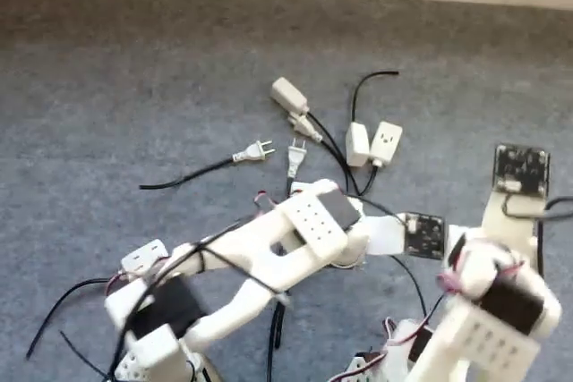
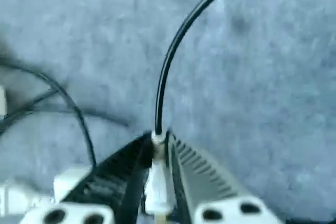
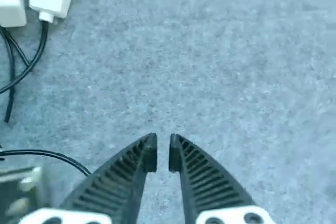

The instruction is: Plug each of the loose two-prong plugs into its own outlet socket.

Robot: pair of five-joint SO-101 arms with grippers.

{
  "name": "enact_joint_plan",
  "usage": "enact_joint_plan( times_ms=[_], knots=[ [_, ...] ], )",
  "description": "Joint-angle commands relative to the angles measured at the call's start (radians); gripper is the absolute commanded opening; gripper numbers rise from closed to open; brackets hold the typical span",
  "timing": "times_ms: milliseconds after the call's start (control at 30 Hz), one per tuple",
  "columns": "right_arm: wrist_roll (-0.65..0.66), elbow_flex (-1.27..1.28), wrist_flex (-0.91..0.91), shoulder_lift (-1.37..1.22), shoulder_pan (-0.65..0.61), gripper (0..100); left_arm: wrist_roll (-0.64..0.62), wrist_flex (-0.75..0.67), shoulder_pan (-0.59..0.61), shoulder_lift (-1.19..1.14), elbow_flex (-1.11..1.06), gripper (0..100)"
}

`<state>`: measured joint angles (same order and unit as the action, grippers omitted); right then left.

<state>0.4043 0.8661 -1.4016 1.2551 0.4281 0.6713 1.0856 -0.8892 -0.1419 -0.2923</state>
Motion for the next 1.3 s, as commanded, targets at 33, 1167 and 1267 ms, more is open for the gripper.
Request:
enact_joint_plan(
  times_ms=[33, 1167, 1267],
  knots=[
    [0.012, 0.084, -0.025, 0.268, -0.018, 6.3, -0.057, -0.037, -0.044, -0.082, 0.111, 1],
    [-0.092, 0.349, 0.153, 0.188, -0.168, 6.3, 0.009, 0.647, 1.058, -0.153, 0.684, 11],
    [-0.098, 0.367, 0.160, 0.186, -0.274, 6.3, 0.123, 0.661, 1.184, -0.150, 0.636, 11]
  ],
)
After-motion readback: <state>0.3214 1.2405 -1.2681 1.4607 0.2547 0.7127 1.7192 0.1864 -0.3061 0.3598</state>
